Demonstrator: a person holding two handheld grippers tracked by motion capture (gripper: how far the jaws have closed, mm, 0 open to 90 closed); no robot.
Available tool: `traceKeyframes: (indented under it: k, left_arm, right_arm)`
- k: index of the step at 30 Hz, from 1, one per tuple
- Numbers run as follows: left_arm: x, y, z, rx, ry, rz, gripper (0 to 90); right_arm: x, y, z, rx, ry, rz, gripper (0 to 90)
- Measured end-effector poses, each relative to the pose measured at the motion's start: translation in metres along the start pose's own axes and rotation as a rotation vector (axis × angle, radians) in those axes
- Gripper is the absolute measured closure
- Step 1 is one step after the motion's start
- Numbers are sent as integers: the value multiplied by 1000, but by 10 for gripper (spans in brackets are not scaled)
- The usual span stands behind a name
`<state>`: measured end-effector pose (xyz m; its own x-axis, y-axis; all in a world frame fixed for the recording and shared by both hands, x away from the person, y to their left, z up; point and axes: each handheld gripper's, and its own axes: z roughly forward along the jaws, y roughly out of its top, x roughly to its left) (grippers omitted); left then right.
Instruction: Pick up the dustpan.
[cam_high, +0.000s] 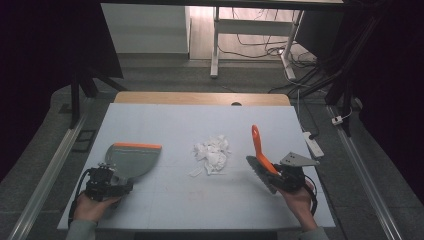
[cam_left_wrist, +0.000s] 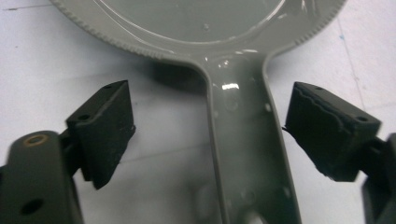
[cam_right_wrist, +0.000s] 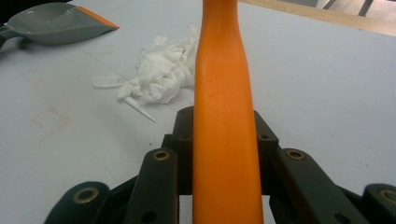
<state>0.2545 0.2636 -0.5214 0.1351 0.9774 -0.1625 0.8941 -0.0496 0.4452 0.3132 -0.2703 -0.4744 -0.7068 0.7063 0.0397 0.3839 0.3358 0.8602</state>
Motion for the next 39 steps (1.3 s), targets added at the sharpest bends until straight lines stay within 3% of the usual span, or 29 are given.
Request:
traceKeyframes:
  k: [3, 8, 14, 15, 16, 31, 39]
  left_arm:
    - [1, 1, 5, -3, -16, -19, 208]
    - [3, 1, 6, -34, -33, -37, 388]
    - [4, 1, 6, -61, -87, -51, 496]
    - [4, 1, 6, -66, -92, -52, 581]
    - [5, 1, 5, -72, -93, -56, 606]
    - [11, -1, 4, -103, -121, -48, 616]
    - [16, -1, -2, -172, -140, -32, 616]
  right_arm:
    - [0, 0, 1, 1, 0, 3, 704]
    - [0, 0, 1, 3, -5, 1, 704]
    - [-1, 0, 0, 7, -14, 5, 704]
    - [-1, 0, 0, 5, -17, 8, 704]
    - [-1, 0, 0, 5, -16, 8, 704]
    - [-1, 0, 0, 2, -21, 5, 704]
    - [-2, 0, -1, -8, -19, 11, 704]
